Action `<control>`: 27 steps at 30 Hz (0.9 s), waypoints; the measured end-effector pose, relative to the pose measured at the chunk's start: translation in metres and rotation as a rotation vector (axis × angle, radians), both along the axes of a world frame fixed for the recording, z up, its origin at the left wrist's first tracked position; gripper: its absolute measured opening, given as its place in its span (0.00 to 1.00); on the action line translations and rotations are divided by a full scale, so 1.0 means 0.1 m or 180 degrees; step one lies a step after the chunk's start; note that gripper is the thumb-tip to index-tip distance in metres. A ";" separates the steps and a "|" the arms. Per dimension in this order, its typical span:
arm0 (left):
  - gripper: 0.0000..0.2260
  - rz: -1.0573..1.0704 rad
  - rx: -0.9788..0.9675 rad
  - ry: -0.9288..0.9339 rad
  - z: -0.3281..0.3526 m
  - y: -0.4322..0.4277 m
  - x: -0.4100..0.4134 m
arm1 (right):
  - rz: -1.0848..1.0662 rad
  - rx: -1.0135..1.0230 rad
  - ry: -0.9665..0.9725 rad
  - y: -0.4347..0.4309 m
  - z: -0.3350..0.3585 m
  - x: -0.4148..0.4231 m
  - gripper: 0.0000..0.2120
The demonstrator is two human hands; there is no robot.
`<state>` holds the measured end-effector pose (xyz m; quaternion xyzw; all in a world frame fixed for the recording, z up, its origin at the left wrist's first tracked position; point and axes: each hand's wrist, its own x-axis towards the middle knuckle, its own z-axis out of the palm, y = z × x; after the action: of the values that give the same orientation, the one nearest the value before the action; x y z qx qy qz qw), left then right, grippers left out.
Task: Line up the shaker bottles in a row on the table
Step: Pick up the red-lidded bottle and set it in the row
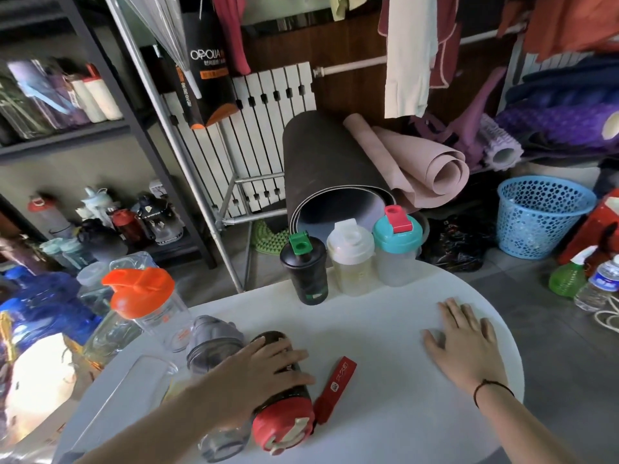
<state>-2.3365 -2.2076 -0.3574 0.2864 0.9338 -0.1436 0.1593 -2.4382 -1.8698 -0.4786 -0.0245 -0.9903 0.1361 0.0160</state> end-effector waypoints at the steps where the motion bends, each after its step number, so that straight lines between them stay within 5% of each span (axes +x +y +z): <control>1: 0.42 -0.0159 -0.0175 -0.0217 0.01 0.01 -0.07 | 0.0002 -0.0022 -0.0007 0.00 0.00 0.00 0.33; 9: 0.29 -0.0242 -0.0073 -0.0239 0.02 0.16 -0.39 | 0.0097 -0.0230 -0.0004 0.03 0.01 0.01 0.32; 12: 0.35 0.0460 0.0800 -0.0189 0.09 0.36 -0.38 | 0.0200 -0.0444 0.0135 0.06 0.04 0.05 0.31; 15: 0.44 0.1400 0.1764 -0.0294 0.09 0.62 -0.40 | 0.0264 -0.1472 0.0477 0.11 0.15 0.14 0.24; 17: 0.41 0.1821 0.2644 -0.0331 0.00 0.78 -0.47 | 0.0522 -0.2034 0.0442 0.11 0.30 0.25 0.26; 20: 0.40 0.2230 0.3686 -0.0512 -0.15 1.10 -0.64 | 0.1243 -0.1928 -0.0088 0.04 0.55 0.41 0.32; 23: 0.42 0.2500 0.4188 -0.0596 -0.24 1.45 -0.79 | 0.1558 -0.2087 -0.0172 -0.02 0.60 0.41 0.41; 27: 0.43 0.2580 0.4565 -0.0711 -0.35 1.84 -0.91 | 0.0998 -0.2515 0.0387 0.03 0.65 0.31 0.37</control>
<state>-2.4272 -2.0235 -0.3921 -0.0276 0.8083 0.5840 0.0692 -2.4076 -1.8663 -0.4138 0.1302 -0.8510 0.5070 0.0428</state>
